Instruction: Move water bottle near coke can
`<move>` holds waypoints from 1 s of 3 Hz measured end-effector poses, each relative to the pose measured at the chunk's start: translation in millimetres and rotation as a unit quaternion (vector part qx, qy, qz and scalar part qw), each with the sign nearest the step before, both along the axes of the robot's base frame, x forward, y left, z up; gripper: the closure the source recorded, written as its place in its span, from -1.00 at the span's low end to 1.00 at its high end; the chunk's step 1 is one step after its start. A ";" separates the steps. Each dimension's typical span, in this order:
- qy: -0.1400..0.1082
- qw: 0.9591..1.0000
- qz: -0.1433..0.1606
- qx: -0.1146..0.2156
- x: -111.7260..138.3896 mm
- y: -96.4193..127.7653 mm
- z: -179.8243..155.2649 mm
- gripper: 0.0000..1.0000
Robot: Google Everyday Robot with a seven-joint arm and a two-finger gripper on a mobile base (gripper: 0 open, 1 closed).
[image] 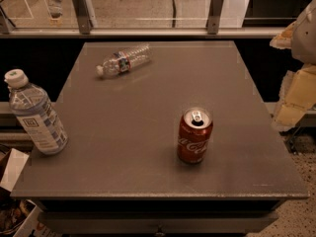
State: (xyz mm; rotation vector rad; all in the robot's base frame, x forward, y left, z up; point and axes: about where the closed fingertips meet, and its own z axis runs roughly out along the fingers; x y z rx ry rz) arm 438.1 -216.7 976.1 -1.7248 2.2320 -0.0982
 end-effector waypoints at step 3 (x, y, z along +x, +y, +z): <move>-0.019 0.998 0.048 0.042 28.5 22.1 -25.4 -1.00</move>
Offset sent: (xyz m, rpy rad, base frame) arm 0.0186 0.0111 -0.0153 0.0399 -0.0298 0.0651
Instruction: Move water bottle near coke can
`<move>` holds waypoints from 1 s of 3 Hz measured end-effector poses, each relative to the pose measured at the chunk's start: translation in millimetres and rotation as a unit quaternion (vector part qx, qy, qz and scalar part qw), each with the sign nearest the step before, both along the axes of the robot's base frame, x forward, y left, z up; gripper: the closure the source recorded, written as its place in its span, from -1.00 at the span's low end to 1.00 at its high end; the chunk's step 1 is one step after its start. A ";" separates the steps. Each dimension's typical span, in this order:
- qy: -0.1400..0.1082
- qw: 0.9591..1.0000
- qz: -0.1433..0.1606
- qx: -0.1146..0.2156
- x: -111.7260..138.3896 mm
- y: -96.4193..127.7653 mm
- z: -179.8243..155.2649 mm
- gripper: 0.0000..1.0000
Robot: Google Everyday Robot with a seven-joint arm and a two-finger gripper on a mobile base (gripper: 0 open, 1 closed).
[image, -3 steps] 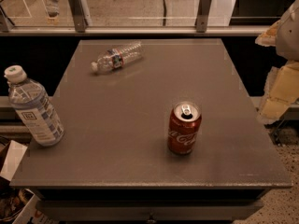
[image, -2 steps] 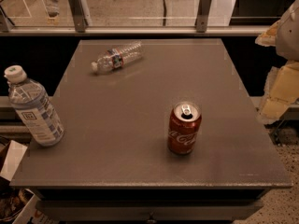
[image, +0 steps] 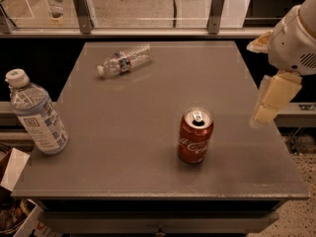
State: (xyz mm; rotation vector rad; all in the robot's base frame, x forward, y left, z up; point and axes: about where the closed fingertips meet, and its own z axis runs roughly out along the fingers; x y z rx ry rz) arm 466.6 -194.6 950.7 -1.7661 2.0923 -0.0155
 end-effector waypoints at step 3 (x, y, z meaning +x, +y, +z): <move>0.000 0.980 0.142 0.140 90.4 81.2 -58.4 -1.00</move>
Offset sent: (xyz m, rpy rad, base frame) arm 0.0970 0.0787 -0.0714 0.3179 -0.0057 0.3314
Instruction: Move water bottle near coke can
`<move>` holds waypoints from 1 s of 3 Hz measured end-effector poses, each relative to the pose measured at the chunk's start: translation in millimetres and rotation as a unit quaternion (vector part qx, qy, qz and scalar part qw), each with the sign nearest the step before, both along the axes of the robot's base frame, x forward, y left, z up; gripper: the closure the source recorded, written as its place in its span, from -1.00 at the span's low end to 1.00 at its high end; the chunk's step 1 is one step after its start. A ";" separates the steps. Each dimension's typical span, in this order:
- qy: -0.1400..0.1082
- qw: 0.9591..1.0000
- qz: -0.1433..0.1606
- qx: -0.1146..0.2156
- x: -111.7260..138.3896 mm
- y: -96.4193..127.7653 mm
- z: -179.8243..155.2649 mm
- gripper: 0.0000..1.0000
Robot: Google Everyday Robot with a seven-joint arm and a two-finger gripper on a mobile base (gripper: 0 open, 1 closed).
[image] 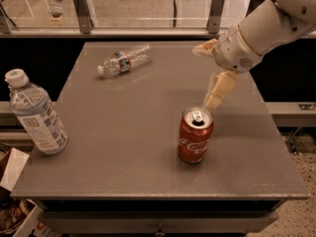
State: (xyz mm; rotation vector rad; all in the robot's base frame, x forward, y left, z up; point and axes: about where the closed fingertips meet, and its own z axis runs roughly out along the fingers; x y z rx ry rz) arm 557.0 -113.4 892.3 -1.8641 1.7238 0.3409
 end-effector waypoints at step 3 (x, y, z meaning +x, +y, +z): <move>0.020 0.994 0.047 0.099 35.1 80.6 0.2 -1.00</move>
Offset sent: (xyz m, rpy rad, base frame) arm 0.0482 0.1218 0.0071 0.3155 0.0743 0.1207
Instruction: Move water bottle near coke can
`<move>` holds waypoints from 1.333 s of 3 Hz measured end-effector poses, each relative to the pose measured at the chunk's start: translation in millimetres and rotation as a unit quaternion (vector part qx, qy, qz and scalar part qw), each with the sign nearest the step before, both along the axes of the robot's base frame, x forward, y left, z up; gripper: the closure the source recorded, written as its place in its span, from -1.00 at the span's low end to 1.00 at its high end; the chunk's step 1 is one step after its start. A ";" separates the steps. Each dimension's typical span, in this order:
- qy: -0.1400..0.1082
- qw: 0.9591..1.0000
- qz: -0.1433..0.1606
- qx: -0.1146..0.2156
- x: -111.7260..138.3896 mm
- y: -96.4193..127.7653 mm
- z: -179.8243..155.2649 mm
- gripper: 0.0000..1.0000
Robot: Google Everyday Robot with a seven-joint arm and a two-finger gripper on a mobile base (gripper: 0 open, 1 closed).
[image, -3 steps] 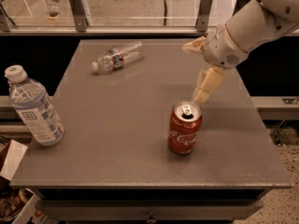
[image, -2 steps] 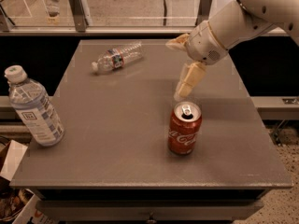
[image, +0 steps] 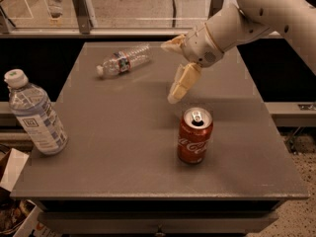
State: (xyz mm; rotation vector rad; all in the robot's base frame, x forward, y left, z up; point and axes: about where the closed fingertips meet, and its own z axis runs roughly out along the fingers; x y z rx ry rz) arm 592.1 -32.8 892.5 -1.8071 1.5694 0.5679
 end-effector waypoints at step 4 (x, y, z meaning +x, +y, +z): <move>-0.053 0.998 0.032 0.023 100.1 59.5 -17.8 -1.00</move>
Offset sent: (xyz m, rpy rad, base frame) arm 0.0693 0.0601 -0.0249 0.0603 -0.1166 0.1010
